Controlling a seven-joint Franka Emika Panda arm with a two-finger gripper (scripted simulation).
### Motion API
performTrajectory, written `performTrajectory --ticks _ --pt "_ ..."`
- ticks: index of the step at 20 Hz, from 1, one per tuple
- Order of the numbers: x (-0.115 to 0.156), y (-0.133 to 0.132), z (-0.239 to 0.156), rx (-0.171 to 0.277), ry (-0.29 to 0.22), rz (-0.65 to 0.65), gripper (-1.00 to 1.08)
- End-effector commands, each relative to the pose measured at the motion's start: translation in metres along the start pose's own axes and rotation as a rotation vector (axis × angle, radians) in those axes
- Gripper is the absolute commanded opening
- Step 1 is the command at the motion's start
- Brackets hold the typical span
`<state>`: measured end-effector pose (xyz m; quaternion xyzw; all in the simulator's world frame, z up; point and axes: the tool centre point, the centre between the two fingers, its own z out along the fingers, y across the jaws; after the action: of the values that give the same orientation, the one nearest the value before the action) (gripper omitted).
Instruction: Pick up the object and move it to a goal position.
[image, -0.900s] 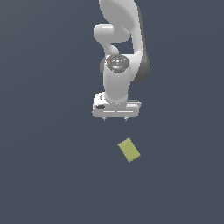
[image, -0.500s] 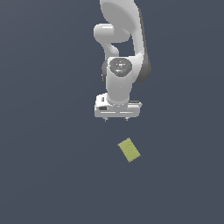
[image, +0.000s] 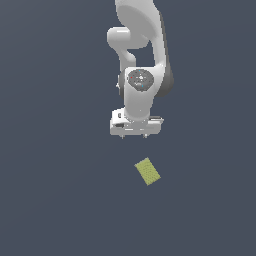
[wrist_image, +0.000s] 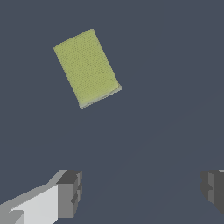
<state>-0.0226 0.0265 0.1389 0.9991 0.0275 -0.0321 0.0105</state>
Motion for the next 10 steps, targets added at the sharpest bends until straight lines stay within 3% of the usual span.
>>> performTrajectory --ticks 1,10 --pt "0.004 -0.002 0.002 -0.001 0.001 -0.016 1.0" --pt "0.039 -0.017 0.018 -0.004 0.018 -0.146 1.0"
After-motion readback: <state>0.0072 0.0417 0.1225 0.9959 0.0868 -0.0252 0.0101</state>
